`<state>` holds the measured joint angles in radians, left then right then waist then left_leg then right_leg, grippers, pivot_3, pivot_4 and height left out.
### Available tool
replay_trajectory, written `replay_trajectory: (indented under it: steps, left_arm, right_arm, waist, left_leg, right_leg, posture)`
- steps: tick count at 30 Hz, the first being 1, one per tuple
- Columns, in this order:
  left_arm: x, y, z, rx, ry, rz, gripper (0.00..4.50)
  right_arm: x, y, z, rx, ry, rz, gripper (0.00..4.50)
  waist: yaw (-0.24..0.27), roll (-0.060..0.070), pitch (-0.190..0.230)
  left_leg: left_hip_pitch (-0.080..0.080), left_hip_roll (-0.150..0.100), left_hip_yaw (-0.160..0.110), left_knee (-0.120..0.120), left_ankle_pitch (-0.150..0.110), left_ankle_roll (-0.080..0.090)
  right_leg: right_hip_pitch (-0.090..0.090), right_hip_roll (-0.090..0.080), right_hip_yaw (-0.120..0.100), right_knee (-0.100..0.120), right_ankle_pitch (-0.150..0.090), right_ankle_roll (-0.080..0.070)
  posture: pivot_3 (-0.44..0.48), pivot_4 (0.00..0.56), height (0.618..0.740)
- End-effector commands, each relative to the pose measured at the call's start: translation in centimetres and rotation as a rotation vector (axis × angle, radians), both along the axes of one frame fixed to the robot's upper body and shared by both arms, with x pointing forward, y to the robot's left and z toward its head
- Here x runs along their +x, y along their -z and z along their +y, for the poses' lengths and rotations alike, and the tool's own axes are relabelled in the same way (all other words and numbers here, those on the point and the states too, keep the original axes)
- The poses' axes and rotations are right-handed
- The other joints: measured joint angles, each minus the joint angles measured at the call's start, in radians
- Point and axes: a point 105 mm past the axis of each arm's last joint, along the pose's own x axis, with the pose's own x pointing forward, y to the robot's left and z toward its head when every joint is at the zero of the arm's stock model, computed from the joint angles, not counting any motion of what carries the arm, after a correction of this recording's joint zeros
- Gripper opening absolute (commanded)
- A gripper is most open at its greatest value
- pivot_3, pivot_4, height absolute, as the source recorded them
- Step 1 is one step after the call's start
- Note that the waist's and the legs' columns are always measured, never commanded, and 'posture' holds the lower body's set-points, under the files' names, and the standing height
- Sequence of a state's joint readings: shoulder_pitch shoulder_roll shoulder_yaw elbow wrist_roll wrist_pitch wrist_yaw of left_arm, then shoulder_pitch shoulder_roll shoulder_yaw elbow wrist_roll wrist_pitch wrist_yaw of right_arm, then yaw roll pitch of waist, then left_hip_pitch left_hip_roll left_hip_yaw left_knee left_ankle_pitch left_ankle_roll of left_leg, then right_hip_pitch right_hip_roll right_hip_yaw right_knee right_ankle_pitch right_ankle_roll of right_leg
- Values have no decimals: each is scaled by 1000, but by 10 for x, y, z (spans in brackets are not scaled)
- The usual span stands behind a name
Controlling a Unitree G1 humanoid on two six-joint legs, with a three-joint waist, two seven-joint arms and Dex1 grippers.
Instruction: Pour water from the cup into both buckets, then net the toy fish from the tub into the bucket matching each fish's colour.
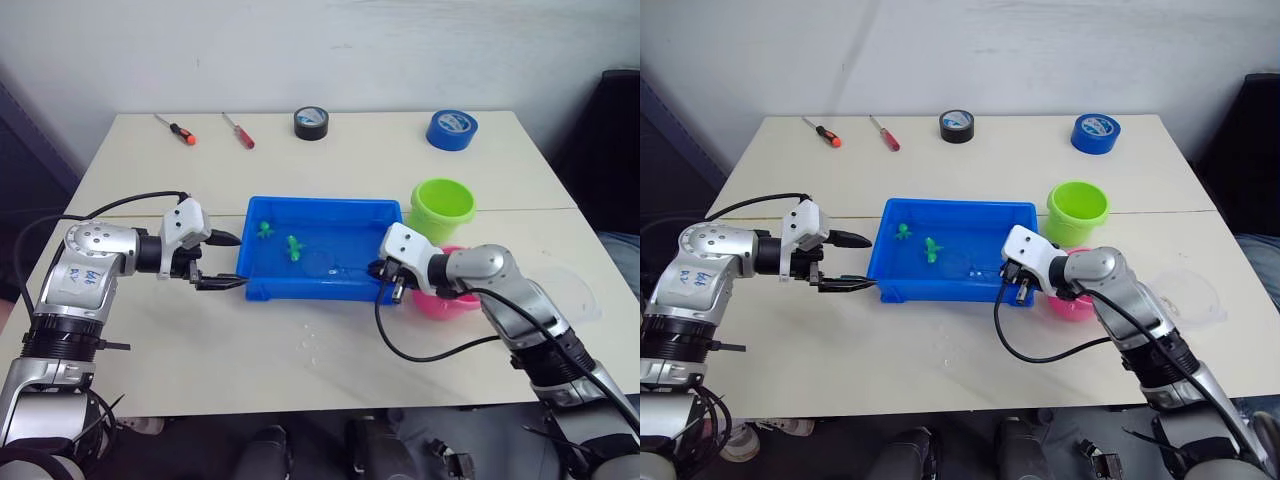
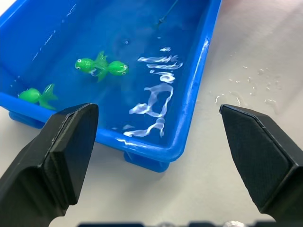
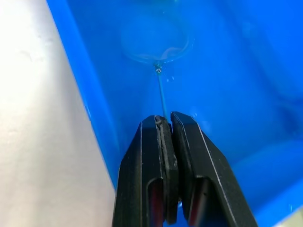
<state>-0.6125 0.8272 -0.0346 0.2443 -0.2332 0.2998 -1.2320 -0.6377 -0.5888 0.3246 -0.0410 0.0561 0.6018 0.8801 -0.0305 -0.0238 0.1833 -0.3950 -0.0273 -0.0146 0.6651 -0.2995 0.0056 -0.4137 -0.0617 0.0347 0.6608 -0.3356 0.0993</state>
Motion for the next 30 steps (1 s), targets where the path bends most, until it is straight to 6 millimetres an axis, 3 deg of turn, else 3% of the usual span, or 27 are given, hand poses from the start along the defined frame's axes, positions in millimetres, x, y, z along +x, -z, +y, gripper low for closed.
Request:
replay_trajectory:
  steps: [1,8,17,25,30]
  left_arm:
    - [-2,-16,6,-11,-23,-60,4447]
    - [-3,-18,8,-20,-44,-70,4447]
    - [4,-21,6,-37,-54,-88,4447]
    - [13,-31,-13,-145,-17,-75,4447]
    - [16,-45,-46,-309,57,-40,4447]
  right_arm:
    - [3,-11,12,32,-38,-33,0]
    - [4,-21,22,124,-38,-5,0]
    - [-5,-29,16,160,-36,12,0]
    - [-22,-55,-3,258,7,1,0]
    - [-37,-78,-33,292,107,-50,0]
  waist:
    - [1,0,0]
    - [2,0,0]
    - [3,0,0]
    - [5,0,0]
    - [11,0,0]
  left_leg:
    - [0,0,0,0,0,0]
    - [0,0,0,0,0,0]
    - [-1,0,-1,0,0,0]
    - [-2,0,-2,0,-1,1]
    - [-3,0,-3,1,-1,1]
  right_leg:
    - [0,0,0,0,0,0]
    - [0,0,0,0,0,0]
    - [0,0,-1,0,0,0]
    - [0,0,-2,0,0,0]
    - [0,0,-2,0,0,0]
  posture:
    - [0,150,736]
    - [0,150,736]
    - [0,150,736]
    - [0,150,736]
    - [0,150,736]
